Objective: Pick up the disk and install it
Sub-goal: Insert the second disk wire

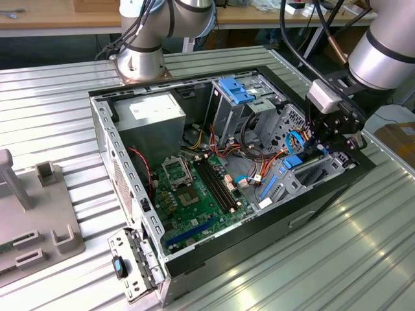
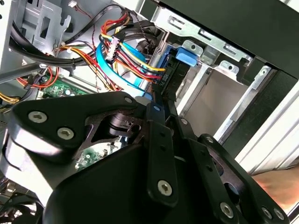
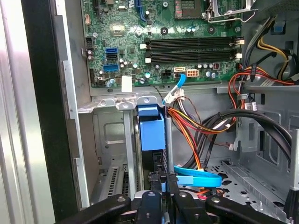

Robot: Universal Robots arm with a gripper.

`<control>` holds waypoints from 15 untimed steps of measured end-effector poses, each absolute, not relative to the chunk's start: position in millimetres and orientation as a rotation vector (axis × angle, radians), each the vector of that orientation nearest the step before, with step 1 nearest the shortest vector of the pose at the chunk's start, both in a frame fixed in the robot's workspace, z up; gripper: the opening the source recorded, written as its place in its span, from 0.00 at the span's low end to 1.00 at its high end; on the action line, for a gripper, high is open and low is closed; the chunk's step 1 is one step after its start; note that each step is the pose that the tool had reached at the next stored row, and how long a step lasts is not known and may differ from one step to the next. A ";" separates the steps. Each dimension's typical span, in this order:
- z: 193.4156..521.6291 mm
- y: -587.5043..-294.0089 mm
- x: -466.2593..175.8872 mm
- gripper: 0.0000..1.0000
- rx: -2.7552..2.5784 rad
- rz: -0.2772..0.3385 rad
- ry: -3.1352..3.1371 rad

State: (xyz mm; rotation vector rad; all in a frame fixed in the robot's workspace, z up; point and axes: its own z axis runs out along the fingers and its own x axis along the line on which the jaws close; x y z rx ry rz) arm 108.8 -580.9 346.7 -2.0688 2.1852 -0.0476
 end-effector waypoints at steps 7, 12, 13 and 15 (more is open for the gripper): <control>347.5 -581.6 106.6 0.16 -2.066 -0.045 2.182; 350.5 -581.7 106.5 0.16 -2.062 -0.037 2.179; 350.6 -581.7 106.5 0.16 -2.059 -0.031 2.176; 350.5 -581.8 106.5 0.16 -2.056 -0.027 2.171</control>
